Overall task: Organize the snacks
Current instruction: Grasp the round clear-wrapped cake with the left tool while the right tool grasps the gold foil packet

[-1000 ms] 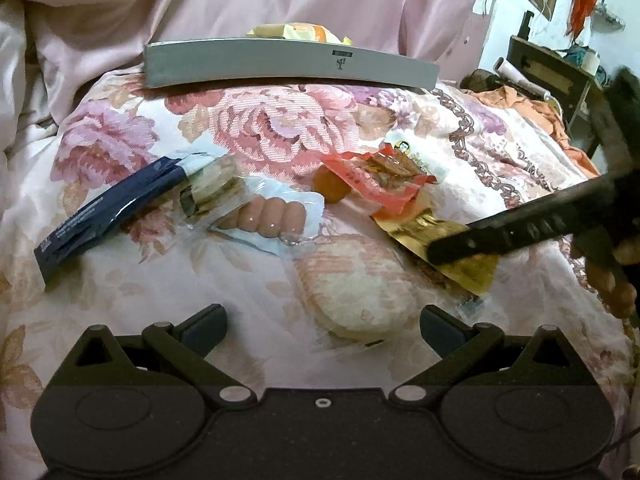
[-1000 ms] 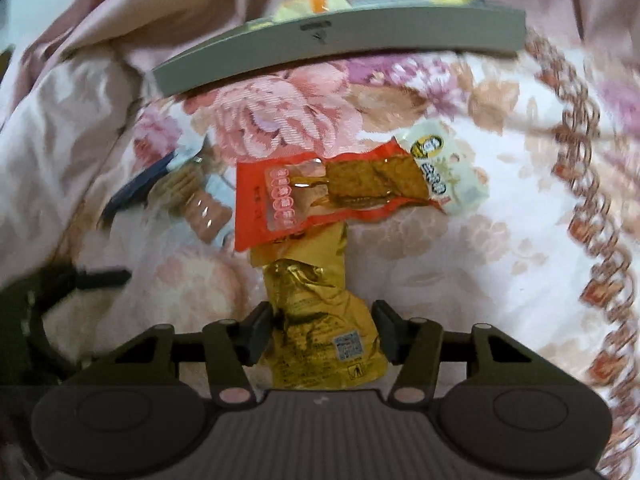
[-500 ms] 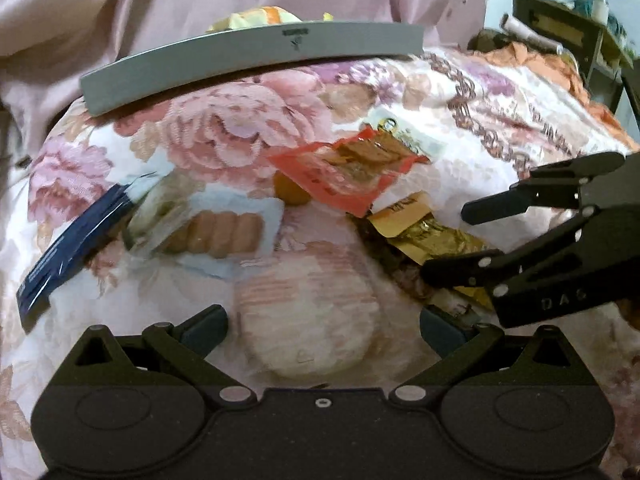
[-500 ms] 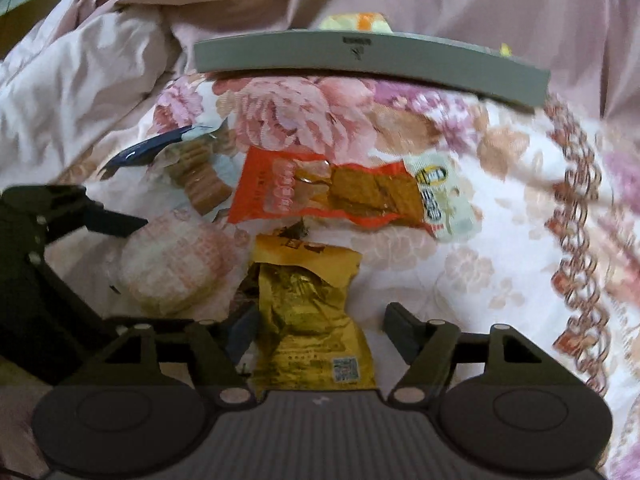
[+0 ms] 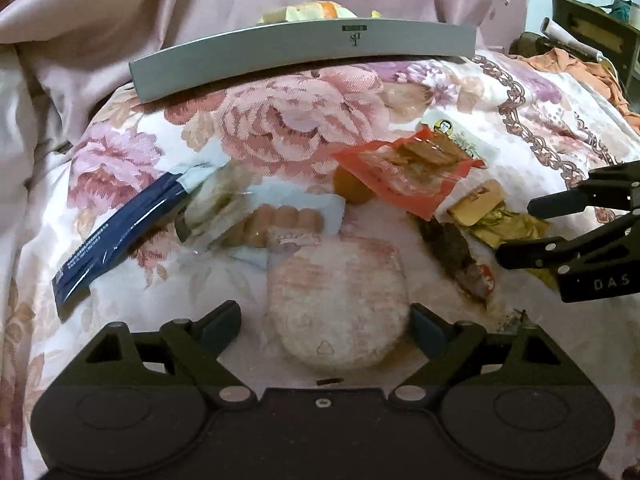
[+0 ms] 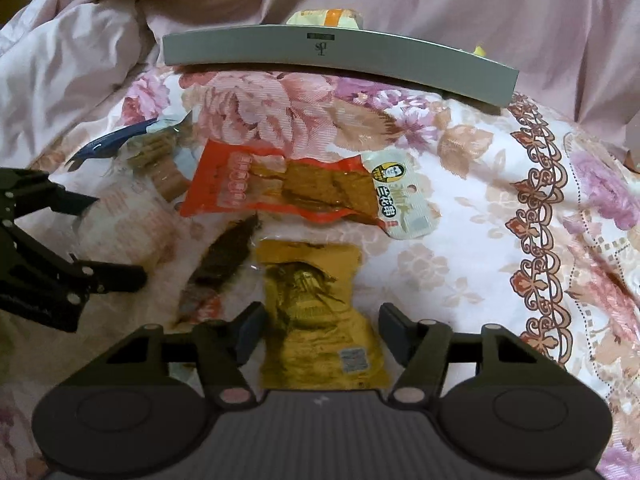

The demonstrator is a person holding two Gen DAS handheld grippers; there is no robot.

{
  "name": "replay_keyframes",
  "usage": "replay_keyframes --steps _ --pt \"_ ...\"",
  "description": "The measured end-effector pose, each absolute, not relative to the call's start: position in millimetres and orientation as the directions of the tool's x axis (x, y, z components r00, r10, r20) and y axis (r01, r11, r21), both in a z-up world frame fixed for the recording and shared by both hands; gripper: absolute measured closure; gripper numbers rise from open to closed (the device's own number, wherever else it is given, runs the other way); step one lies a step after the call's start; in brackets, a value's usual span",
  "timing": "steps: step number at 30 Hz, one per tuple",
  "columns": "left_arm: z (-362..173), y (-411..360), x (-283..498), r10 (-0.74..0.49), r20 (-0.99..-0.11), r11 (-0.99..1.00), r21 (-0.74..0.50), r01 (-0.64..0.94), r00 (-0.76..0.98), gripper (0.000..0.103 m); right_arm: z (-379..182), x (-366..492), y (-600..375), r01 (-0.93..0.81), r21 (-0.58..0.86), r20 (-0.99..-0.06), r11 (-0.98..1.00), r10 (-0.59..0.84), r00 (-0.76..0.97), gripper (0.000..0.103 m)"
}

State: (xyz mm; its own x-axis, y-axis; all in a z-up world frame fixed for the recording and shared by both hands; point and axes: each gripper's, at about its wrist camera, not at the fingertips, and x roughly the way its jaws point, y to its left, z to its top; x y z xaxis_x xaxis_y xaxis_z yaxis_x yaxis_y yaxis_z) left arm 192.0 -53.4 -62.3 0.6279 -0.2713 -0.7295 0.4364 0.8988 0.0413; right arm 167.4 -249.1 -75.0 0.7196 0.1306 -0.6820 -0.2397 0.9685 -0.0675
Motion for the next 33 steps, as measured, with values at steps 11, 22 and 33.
replay_keyframes --steps 11,22,33 --pt "-67.2 -61.0 191.6 -0.266 -0.710 0.892 0.076 0.446 0.652 0.007 -81.7 168.1 -248.2 -0.225 -0.029 -0.667 0.974 0.149 0.730 0.027" --pt "-64.4 -73.3 180.4 -0.235 -0.694 0.905 0.098 0.413 0.680 0.028 -80.6 158.2 -238.2 -0.215 -0.064 -0.636 0.974 0.127 0.761 0.047" --pt "-46.6 -80.9 154.2 -0.194 -0.626 0.931 0.125 0.343 0.755 0.029 -77.3 136.2 -217.9 -0.238 -0.324 -0.560 0.916 0.018 0.829 0.052"
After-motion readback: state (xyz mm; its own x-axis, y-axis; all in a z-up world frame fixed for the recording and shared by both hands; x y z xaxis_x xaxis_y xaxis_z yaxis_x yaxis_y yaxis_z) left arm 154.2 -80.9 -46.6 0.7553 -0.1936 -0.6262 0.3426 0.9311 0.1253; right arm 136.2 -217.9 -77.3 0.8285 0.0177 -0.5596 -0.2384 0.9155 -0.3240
